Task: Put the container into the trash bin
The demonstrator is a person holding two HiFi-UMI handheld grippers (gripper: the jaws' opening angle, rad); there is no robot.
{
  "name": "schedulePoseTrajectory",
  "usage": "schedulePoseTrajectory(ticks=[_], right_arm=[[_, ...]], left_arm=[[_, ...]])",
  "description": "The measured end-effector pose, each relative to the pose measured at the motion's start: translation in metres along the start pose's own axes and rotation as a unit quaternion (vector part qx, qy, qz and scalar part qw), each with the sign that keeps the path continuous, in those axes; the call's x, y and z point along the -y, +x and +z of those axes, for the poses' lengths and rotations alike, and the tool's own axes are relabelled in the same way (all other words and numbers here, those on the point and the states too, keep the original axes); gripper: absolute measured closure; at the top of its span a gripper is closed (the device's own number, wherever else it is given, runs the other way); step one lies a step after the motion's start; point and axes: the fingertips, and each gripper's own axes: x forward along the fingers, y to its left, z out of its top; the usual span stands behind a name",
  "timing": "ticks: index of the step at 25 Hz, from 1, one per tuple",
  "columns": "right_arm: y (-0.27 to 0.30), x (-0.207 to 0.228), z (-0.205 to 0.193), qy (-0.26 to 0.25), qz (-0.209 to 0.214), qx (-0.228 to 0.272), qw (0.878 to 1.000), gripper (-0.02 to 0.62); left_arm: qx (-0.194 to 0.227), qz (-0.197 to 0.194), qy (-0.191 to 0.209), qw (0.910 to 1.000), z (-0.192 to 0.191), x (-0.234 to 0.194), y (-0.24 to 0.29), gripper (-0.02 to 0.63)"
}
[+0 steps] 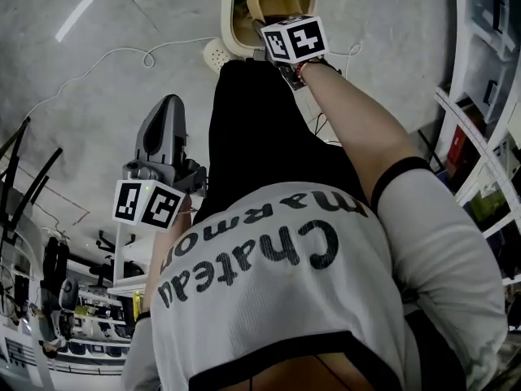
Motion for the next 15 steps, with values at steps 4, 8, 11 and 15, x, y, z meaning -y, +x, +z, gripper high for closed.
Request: schedulePoseTrajectory(ticks=[4, 8, 11, 15], right_arm=[[0.016, -0.001, 0.004, -0.021, -0.003, -0.019, 1.0, 0.563], [0.035, -0.003, 0.001, -0.037, 0.003, -0.046, 0.998, 0.563], [0.048, 0.005, -0.007, -0.043, -0.003, -0.071, 0.997, 0.563], [0.062, 0.024, -0.018, -0.047, -0.018, -0.099, 0.994, 0.563]], left_arm=[[-0.002, 0.01, -0.013, 0.9999, -0.006, -0.011, -0.001, 0.583], [0.002, 0.022, -0.026, 0.9994, -0.008, -0.024, -0.003, 0.583], [0.005, 0.031, -0.031, 0.999, -0.008, -0.034, -0.003, 0.583], [0.008, 0.042, -0.036, 0.9985, -0.012, -0.044, -0.002, 0.583]])
